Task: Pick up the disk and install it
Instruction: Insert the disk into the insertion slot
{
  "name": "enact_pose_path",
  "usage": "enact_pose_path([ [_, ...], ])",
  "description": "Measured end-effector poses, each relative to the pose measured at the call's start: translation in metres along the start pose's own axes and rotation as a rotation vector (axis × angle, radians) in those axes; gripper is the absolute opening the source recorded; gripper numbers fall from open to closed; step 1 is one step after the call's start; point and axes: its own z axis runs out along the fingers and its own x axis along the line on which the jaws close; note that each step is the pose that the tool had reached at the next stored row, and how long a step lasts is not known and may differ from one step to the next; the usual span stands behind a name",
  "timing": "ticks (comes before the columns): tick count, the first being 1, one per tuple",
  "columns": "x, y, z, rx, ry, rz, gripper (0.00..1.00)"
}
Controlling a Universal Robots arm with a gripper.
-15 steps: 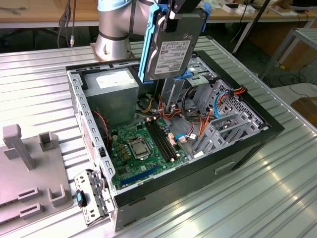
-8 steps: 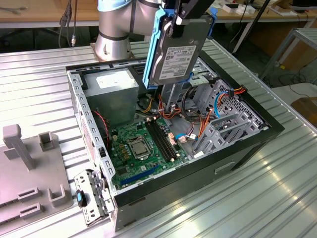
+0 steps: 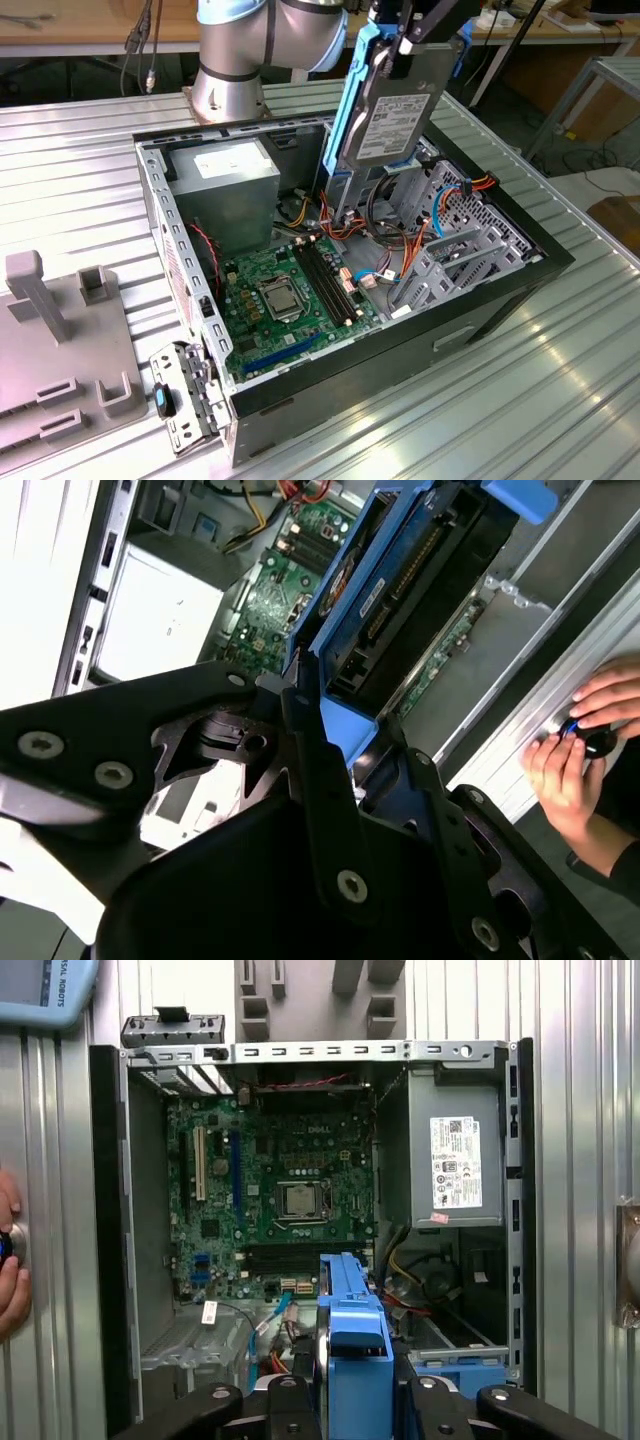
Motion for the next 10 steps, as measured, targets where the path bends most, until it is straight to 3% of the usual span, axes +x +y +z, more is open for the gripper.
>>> enact_pose_path([
  [2, 0.0050, -0.0041, 0.0005, -0.0013, 0.0001, 0.000, 0.37],
  [10, 0.0245, -0.0079, 0.0012, -0.0013, 0.0012, 0.001, 0.37],
])
